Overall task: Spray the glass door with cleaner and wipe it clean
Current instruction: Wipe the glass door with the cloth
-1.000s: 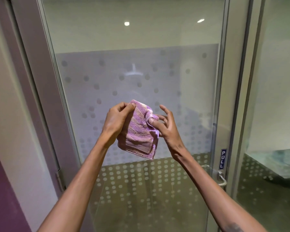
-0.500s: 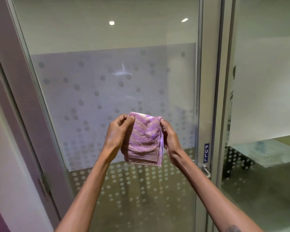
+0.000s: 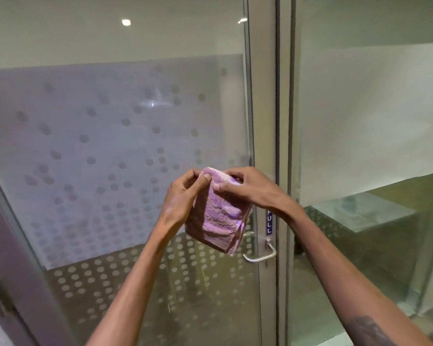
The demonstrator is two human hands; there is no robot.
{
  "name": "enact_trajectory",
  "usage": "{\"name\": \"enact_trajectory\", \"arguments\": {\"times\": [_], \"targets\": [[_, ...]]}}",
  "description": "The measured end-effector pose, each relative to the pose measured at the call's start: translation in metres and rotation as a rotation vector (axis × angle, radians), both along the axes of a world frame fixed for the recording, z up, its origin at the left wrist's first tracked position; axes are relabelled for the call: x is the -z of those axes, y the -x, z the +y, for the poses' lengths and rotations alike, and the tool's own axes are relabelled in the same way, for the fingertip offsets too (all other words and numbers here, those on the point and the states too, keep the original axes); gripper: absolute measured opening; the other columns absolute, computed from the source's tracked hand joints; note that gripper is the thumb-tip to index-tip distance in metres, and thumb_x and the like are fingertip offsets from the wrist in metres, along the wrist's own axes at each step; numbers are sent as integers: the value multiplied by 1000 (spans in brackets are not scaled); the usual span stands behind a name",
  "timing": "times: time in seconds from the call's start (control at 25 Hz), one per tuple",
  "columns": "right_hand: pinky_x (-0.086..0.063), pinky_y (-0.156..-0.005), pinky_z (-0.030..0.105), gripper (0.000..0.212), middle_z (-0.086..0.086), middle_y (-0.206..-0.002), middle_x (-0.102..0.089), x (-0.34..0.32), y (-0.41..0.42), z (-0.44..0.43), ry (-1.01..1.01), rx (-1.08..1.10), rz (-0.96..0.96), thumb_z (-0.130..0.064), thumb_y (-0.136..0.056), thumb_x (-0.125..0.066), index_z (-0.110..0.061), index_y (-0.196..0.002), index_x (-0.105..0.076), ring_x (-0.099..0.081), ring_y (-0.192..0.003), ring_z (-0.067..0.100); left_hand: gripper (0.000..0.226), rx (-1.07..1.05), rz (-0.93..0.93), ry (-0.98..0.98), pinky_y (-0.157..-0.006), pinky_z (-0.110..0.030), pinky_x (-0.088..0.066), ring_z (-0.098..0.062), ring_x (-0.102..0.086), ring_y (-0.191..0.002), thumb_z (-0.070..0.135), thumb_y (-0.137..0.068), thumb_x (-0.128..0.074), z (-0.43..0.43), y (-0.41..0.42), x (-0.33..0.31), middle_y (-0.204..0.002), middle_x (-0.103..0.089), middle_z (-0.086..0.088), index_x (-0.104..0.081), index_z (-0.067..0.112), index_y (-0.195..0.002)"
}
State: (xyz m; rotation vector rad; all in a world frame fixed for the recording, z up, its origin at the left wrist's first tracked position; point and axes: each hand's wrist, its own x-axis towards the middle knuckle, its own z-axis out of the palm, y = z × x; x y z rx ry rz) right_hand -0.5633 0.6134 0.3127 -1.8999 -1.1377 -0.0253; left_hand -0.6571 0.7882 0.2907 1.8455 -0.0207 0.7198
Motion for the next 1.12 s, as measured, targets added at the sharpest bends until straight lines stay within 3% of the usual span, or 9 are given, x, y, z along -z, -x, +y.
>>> {"name": "enact_trajectory", "arguments": {"times": [0.08, 0.16, 0.32, 0.4, 0.52, 0.68, 0.84, 1.0, 1.12], "targets": [[-53, -76, 38, 33, 5, -100, -75, -4, -10, -21, -44, -5, 32, -48, -91, -75, -19, -106, -72, -72, -89, 25, 24, 33, -1, 21, -57, -14, -46, -1, -63, -67, 35, -105, -57, -17, -12, -1, -79, -72, 9, -70, 18, -94], [-57, -83, 39, 27, 4, -105, -74, -5, -18, -44, -93, -31, 72, -41, -91, -77, -21, -108, -70, -73, -96, 25, 46, 90, 23, 110, -67, -21, -51, -7, -66, -75, 54, -105, -41, -23, -26, -1, -89, -74, 3, -73, 22, -97], [-56, -85, 30, 21, 6, -107, -75, -3, -36, -87, -268, -107, 220, -26, -92, -77, -16, -109, -71, -73, -94, 18, 84, 270, 33, 673, -101, -47, -50, -33, -69, -112, 77, -97, -25, -37, -63, 27, -123, -72, -18, -75, 11, -116], [-57, -82, 26, 19, 2, -101, -75, 3, -53, -109, -401, -77, 315, -21, -93, -76, -15, -110, -72, -71, -91, 13, 88, 326, 92, 780, -107, -51, -53, -33, -66, -127, 79, -97, -20, -66, -81, 50, -137, -68, -16, -72, 14, -127], [-58, -86, 33, 19, 1, -97, -76, 20, -84, -142, -596, 66, 429, -17, -91, -77, -12, -109, -72, -71, -88, 16, 81, 379, 173, 812, -87, -41, -65, -23, -75, -112, 77, -97, -15, -119, -104, 70, -125, -76, -7, -71, 25, -124], [-59, -94, 42, 18, 5, -97, -75, 53, -119, -195, -790, 318, 529, -18, -89, -79, -15, -105, -72, -72, -95, 28, 71, 499, 186, 731, -103, -45, -57, -25, -70, -120, 74, -93, -37, -170, -150, 78, -136, -71, -8, -64, 23, -136], [-55, -105, 54, 18, 17, -115, -75, 77, -144, -257, -886, 509, 510, -23, -87, -82, -20, -102, -73, -70, -113, 41, 22, 485, 306, 465, -87, -37, -59, -15, -70, -95, 31, -96, -70, -230, -201, 87, -99, -80, 8, -70, 24, -117], [-58, -100, 46, 18, 6, -105, -76, 93, -166, -329, -836, 656, 480, -26, -88, -81, -18, -103, -73, -73, -97, 24, 15, 566, 400, 441, -85, -33, -58, -9, -76, -86, 25, -101, -64, -296, -256, 97, -96, -81, 9, -70, 26, -114], [-57, -80, 32, 18, -2, -94, -76, 102, -191, -381, -775, 798, 430, -30, -90, -79, -17, -101, -75, -70, -85, 15, 15, 624, 453, 424, -90, -37, -57, -14, -73, -92, 26, -103, -61, -348, -304, 99, -97, -81, 8, -71, 27, -114]]}}
